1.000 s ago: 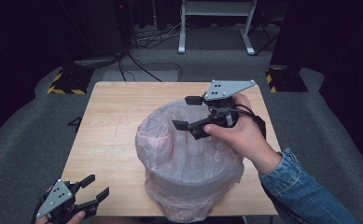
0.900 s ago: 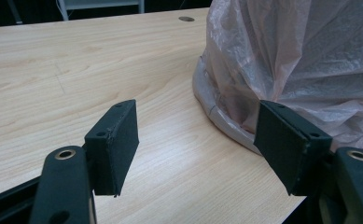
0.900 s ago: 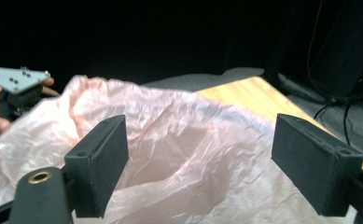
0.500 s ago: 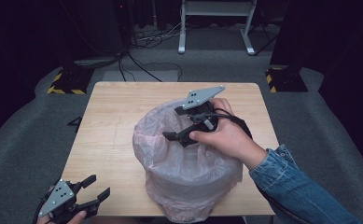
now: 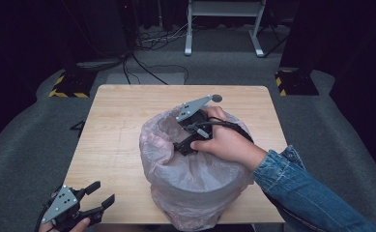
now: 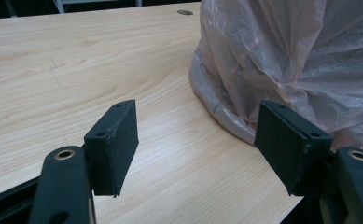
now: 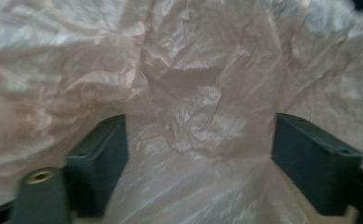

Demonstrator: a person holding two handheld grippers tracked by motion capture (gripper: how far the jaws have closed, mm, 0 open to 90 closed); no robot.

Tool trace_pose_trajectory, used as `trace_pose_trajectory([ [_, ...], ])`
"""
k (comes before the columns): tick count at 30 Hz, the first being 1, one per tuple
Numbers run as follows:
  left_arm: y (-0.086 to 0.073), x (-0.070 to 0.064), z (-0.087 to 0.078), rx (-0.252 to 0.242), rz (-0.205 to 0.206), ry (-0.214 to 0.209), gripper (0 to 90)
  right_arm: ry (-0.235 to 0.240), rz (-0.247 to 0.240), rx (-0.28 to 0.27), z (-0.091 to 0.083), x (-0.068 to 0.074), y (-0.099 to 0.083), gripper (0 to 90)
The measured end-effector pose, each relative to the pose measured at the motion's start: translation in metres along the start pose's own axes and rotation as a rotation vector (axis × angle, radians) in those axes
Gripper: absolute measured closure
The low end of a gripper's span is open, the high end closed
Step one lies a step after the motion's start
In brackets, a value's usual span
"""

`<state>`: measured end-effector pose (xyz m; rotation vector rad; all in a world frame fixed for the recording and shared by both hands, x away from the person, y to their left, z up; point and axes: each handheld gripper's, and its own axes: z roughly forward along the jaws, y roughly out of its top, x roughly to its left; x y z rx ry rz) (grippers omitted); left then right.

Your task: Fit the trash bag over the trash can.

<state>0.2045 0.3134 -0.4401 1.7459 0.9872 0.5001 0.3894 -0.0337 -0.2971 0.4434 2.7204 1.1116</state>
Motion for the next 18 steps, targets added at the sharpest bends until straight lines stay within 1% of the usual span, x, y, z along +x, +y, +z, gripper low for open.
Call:
trace_pose_trajectory([
  [4,-0.001,0.0,0.001,0.006,0.005,-0.005,30.2,0.021,0.004,0.044,0.005,-0.001,-0.003,21.1],
  [5,-0.001,0.0,0.001,0.006,0.0,-0.005,30.2,0.024,0.003,0.056,0.006,-0.001,-0.004,21.1],
  [9,-0.001,0.0,0.002,0.008,0.003,-0.006,30.1,0.012,-0.011,0.1,0.01,-0.002,-0.007,21.1],
  [11,-0.001,0.0,0.002,0.009,0.001,-0.006,30.1,0.015,-0.015,0.111,0.012,-0.002,-0.008,21.0],
  [13,-0.002,0.0,0.002,0.013,0.004,-0.007,30.1,0.03,-0.005,0.12,0.014,-0.001,-0.01,19.6],
  [15,-0.002,0.0,0.003,0.014,0.0,-0.008,30.0,0.035,-0.006,0.134,0.016,-0.001,-0.011,18.5],
  [18,-0.002,0.0,0.003,0.016,-0.001,-0.01,30.0,0.04,-0.016,0.177,0.021,0.0,-0.014,17.0],
])
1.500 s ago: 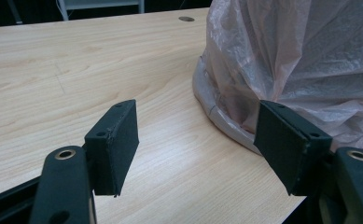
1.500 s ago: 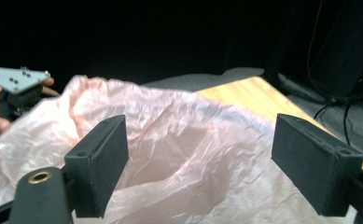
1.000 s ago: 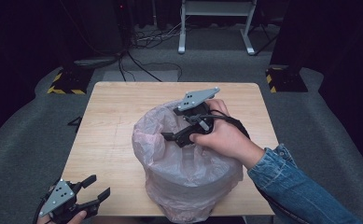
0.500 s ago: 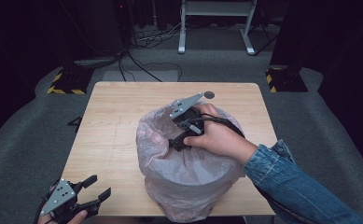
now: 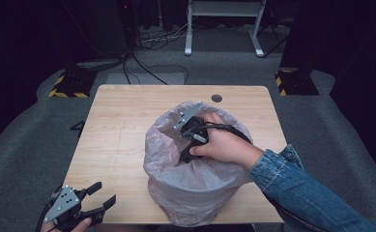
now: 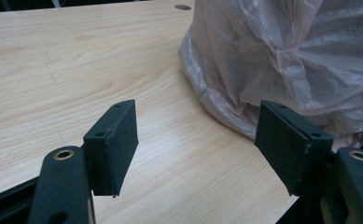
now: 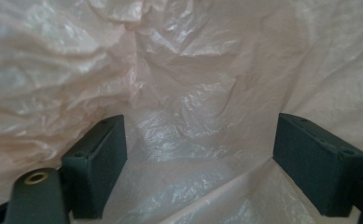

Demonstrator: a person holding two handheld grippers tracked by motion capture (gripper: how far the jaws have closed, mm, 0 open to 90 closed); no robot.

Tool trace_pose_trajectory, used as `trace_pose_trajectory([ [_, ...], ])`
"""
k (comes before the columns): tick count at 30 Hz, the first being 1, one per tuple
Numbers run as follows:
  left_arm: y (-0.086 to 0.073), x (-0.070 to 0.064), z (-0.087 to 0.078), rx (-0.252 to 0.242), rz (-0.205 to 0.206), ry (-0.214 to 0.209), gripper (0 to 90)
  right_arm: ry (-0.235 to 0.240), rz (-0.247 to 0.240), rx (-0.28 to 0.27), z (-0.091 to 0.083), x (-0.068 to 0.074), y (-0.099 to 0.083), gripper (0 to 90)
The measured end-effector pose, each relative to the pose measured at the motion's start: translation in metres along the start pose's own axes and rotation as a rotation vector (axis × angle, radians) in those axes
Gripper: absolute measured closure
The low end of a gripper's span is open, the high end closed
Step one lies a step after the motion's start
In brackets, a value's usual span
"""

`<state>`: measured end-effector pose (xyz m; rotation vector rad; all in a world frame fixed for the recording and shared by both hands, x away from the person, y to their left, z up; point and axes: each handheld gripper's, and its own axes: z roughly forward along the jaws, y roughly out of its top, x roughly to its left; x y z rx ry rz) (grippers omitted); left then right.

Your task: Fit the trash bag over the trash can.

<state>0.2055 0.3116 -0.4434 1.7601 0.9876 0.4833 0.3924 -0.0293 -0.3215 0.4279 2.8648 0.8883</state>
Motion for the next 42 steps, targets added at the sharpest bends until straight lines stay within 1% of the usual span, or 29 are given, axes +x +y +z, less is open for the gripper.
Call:
trace_pose_trajectory([
  [4,0.0,0.0,0.0,0.003,0.006,-0.002,29.7,0.012,-0.019,0.066,0.007,0.004,-0.003,16.1],
  [8,-0.001,0.001,0.0,0.005,0.005,-0.001,29.6,0.045,-0.035,0.143,0.014,0.007,-0.008,16.1],
  [9,-0.001,0.0,0.0,0.005,0.005,-0.001,29.6,0.053,-0.032,0.172,0.016,0.008,-0.009,16.1],
  [12,-0.001,0.0,0.0,0.006,0.005,-0.002,29.6,0.067,-0.033,0.214,0.019,0.011,-0.011,16.1],
  [18,-0.001,0.0,0.0,0.005,0.0,-0.003,29.6,0.066,-0.036,0.187,0.017,0.009,-0.009,16.7],
  [20,-0.001,0.0,0.0,0.005,0.0,-0.004,29.5,0.06,-0.037,0.162,0.014,0.008,-0.007,16.7],
  [23,-0.001,0.001,0.001,0.007,0.0,-0.006,29.5,0.055,-0.034,0.122,0.006,0.007,-0.004,17.1],
  [26,0.001,0.001,0.002,0.006,0.006,-0.009,29.5,0.035,-0.019,0.08,-0.004,0.005,0.0,17.3],
  [28,0.002,0.001,0.004,0.004,0.006,-0.015,29.5,0.017,-0.009,0.066,-0.01,0.003,0.002,17.7],
  [31,0.002,0.001,0.007,0.008,0.012,-0.02,29.5,-0.007,0.008,0.062,-0.014,-0.002,0.005,19.7],
  [35,0.002,0.002,0.008,0.011,0.009,-0.022,29.4,-0.016,0.059,0.061,-0.015,-0.008,0.011,22.6],
  [37,0.003,0.002,0.009,0.008,0.008,-0.023,29.4,-0.025,0.071,0.073,-0.013,-0.01,0.013,22.6],
  [38,0.003,0.002,0.01,0.01,0.01,-0.025,29.4,-0.031,0.059,0.077,-0.011,-0.009,0.014,22.5],
  [40,0.003,0.001,0.011,0.014,0.014,-0.031,29.4,-0.038,0.034,0.09,-0.008,-0.004,0.017,22.5],
  [41,0.003,0.001,0.012,0.015,0.013,-0.032,29.4,-0.034,0.008,0.094,-0.008,0.001,0.019,22.6],
  [42,0.002,0.001,0.013,0.019,0.014,-0.033,29.4,-0.022,-0.009,0.097,-0.008,0.006,0.021,22.8],
])
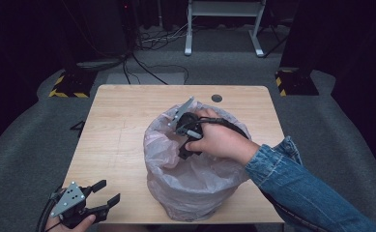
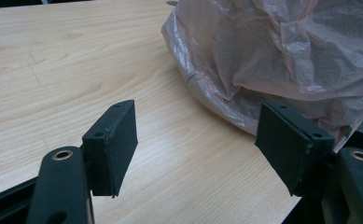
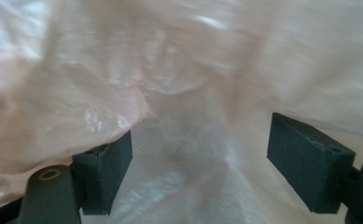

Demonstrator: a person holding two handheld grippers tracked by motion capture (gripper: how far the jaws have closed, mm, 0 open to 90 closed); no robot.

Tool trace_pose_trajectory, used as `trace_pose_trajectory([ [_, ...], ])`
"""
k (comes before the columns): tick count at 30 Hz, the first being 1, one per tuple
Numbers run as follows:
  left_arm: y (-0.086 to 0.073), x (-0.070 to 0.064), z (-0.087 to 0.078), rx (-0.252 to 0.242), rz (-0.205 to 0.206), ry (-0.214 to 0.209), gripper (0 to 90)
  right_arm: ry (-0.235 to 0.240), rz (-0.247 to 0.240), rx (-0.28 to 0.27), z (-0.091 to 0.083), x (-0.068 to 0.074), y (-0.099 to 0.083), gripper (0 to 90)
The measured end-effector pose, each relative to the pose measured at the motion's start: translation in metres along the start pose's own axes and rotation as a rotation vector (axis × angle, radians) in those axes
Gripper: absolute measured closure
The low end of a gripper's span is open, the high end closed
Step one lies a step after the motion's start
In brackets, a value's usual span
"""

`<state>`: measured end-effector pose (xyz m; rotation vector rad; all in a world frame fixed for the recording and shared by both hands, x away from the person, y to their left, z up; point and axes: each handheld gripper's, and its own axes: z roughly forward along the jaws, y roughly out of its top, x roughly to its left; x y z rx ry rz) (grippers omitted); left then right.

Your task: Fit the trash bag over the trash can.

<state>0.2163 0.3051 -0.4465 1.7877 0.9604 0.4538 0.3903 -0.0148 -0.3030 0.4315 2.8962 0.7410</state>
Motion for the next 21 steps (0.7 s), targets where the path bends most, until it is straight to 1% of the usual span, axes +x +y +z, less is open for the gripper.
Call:
trace_pose_trajectory([
  [3,0.0,0.001,0.001,0.0,0.0,0.001,29.4,0.015,-0.043,-0.01,-0.001,0.013,0.008,23.4],
  [5,0.0,0.0,0.001,0.001,-0.004,0.0,29.4,0.023,-0.055,-0.016,0.0,0.019,0.013,23.2],
  [8,0.0,-0.001,0.001,0.001,-0.001,-0.002,29.3,0.043,-0.059,-0.027,0.003,0.026,0.018,23.0],
  [11,0.0,-0.001,0.001,0.0,-0.002,-0.004,29.3,0.069,-0.049,-0.06,0.005,0.029,0.021,23.0],
  [14,-0.001,0.0,0.001,0.0,-0.001,0.0,29.3,0.086,-0.037,-0.075,0.005,0.027,0.019,22.8],
  [16,-0.001,0.001,0.001,-0.001,-0.002,-0.001,29.3,0.088,-0.026,-0.076,0.005,0.024,0.017,23.0],
  [21,-0.001,0.0,0.002,0.003,-0.006,-0.002,29.3,0.046,-0.007,-0.028,-0.001,0.009,0.005,22.6],
])
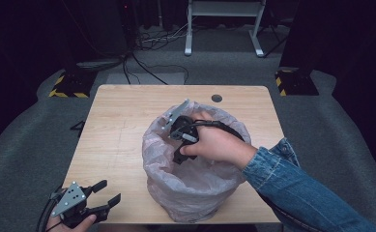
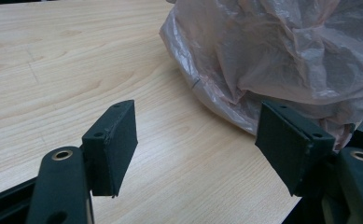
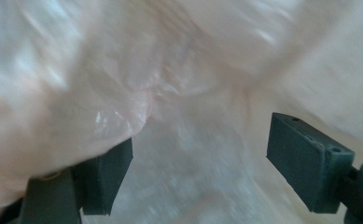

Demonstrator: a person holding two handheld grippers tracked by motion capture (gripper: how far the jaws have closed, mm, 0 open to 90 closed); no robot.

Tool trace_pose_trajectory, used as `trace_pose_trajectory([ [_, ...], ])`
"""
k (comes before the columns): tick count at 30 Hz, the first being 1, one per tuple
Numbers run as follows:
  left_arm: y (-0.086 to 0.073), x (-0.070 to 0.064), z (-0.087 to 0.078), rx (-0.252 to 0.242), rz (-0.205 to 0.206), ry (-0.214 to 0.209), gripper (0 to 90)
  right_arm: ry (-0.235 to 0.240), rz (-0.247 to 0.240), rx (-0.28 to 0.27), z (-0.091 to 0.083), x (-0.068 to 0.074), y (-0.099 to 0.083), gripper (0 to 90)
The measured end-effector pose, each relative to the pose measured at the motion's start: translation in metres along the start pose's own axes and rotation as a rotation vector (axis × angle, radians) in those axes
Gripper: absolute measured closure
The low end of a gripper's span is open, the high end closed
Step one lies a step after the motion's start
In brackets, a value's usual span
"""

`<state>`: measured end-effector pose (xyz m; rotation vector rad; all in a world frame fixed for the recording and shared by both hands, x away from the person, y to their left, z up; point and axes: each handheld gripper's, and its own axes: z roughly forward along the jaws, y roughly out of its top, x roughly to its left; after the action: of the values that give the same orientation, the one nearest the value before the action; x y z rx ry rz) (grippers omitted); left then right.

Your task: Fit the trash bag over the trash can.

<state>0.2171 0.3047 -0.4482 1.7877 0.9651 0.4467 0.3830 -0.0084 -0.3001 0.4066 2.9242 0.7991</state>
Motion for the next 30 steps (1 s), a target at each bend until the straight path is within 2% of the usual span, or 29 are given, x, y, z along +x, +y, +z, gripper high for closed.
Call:
trace_pose_trajectory([
  [3,0.0,0.0,0.001,0.003,0.001,0.0,29.3,-0.021,0.03,0.022,-0.001,-0.008,-0.008,23.0],
  [8,0.001,-0.002,0.003,0.004,0.008,-0.006,29.3,-0.085,0.131,0.089,0.0,-0.024,-0.02,25.4],
  [10,0.001,-0.002,0.004,0.003,0.004,-0.006,29.3,-0.089,0.159,0.093,-0.001,-0.028,-0.022,29.5],
  [12,0.001,-0.001,0.003,0.003,0.003,-0.004,29.3,-0.096,0.176,0.094,-0.001,-0.029,-0.023,29.2],
  [16,0.001,0.0,0.002,0.0,0.003,-0.004,29.3,-0.077,0.121,0.09,0.0,-0.024,-0.021,22.5],
  [23,0.001,0.0,0.001,-0.004,0.004,-0.003,29.3,-0.016,0.041,-0.024,-0.014,-0.006,-0.01,22.6],
  [28,0.001,0.0,0.001,-0.003,0.002,-0.001,29.3,-0.01,0.025,-0.093,-0.032,-0.008,-0.011,22.9],
  [30,0.001,-0.001,0.001,-0.002,0.003,-0.001,29.3,-0.014,0.022,-0.103,-0.036,-0.008,-0.011,22.9],
])
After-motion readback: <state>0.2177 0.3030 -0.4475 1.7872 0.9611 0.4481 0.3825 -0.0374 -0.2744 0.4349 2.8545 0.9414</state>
